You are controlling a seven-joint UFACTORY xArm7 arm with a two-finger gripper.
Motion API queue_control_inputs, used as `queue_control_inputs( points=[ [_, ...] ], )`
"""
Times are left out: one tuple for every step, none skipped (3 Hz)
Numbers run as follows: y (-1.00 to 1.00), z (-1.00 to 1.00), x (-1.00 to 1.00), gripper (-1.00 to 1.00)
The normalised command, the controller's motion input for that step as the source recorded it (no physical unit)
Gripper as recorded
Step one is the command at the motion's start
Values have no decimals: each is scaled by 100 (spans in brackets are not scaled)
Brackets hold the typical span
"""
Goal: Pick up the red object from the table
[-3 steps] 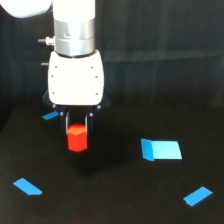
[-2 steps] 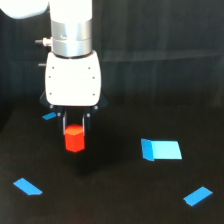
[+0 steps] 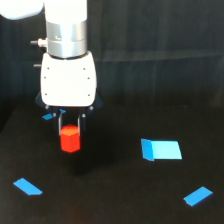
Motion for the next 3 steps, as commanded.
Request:
queue_control_inputs(
  points=[
    [-11,17,-8,-100],
    [-2,7,-7,-100],
    [2,16,-9,-92]
  ],
)
